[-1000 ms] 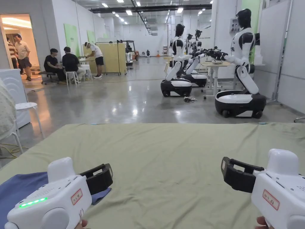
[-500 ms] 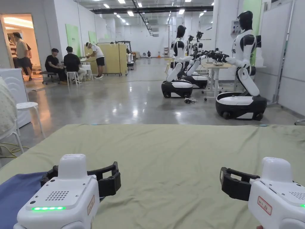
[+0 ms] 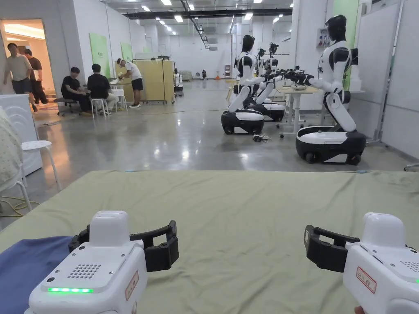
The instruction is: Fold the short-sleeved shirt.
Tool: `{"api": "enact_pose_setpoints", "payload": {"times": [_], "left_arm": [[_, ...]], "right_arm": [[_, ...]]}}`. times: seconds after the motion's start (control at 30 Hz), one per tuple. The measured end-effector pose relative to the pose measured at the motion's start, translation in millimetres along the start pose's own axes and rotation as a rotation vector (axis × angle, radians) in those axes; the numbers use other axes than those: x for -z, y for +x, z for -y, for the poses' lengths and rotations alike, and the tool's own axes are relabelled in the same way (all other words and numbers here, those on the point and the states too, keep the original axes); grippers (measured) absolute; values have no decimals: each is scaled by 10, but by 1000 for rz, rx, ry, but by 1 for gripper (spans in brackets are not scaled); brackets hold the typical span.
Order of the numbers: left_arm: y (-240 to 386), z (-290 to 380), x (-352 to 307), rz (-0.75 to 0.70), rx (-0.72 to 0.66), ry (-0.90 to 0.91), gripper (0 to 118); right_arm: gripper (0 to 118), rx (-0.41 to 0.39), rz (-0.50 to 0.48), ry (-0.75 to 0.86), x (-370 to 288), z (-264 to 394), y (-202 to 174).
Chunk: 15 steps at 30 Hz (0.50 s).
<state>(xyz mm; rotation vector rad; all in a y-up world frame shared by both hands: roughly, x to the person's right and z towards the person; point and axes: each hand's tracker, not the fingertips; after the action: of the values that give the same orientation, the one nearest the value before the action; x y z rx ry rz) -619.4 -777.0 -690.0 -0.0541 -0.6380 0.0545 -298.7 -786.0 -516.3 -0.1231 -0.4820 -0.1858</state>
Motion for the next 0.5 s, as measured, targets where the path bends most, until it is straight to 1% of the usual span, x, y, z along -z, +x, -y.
{"api": "enact_pose_setpoints", "payload": {"times": [0.13,0.23,0.33,0.43,0.5], "left_arm": [[10,12,11,-17,-16,2,117],[31,21,-10,-37,29,28,117],[38,9,-17,-33,39,36,117],[60,32,-13,-49,78,31,117],[54,35,-17,-45,82,25,117]], "right_arm": [[118,-27,23,46,-36,-10,-38],[118,-76,26,73,-69,-25,-83],[118,-133,36,95,-92,-22,-134],[118,-160,58,86,-50,8,-118],[118,-150,54,72,-64,16,-143]]}}
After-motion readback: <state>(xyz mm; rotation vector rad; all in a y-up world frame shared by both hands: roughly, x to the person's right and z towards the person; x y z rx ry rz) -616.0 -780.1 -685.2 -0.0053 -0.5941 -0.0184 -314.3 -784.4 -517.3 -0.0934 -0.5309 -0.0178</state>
